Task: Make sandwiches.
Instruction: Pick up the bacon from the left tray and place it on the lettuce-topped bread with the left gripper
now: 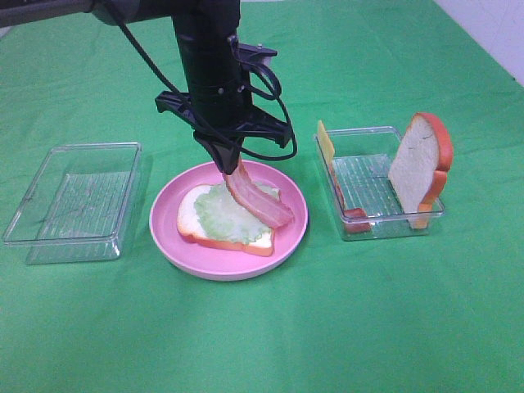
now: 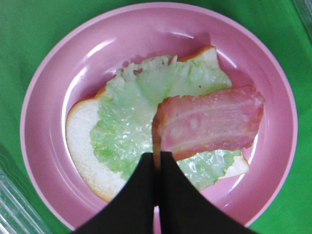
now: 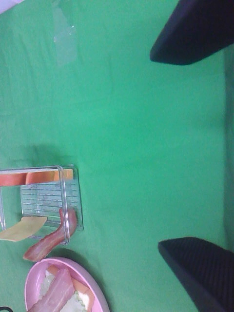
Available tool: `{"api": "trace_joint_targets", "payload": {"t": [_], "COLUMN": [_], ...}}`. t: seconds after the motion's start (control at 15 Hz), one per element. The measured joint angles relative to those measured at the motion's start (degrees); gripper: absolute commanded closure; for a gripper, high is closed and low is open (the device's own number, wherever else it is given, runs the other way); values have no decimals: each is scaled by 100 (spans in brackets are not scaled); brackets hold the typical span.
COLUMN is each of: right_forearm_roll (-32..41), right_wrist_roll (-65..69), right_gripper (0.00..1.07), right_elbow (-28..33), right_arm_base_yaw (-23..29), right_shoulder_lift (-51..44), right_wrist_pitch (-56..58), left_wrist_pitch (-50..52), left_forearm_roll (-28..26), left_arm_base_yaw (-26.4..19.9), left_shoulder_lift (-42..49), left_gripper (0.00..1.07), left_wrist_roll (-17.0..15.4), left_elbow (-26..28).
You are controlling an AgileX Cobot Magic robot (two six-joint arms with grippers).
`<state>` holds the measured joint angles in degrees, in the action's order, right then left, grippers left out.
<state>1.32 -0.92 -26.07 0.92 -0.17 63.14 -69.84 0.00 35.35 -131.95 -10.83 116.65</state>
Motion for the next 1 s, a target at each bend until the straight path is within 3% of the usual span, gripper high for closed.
{"api": "trace_joint_targets", "payload": {"t": [0.47,1.0], "right_forearm_roll": [0,0], "right_wrist_roll": [0,0], "right_gripper": [15,15], "right_elbow": [0,0], "right_arm_base_yaw": [0,0], "right_shoulder_lift": [0,0], "right_wrist_pitch": [0,0], "left_wrist_pitch": [0,0], "left_forearm_roll": [418,476], "left_arm_base_yaw": [-6,-6], "left_shoulder_lift": [-40,-155], "left_gripper": [107,105], "left_wrist_roll": [-17,-17], "left_elbow": [0,0]}}
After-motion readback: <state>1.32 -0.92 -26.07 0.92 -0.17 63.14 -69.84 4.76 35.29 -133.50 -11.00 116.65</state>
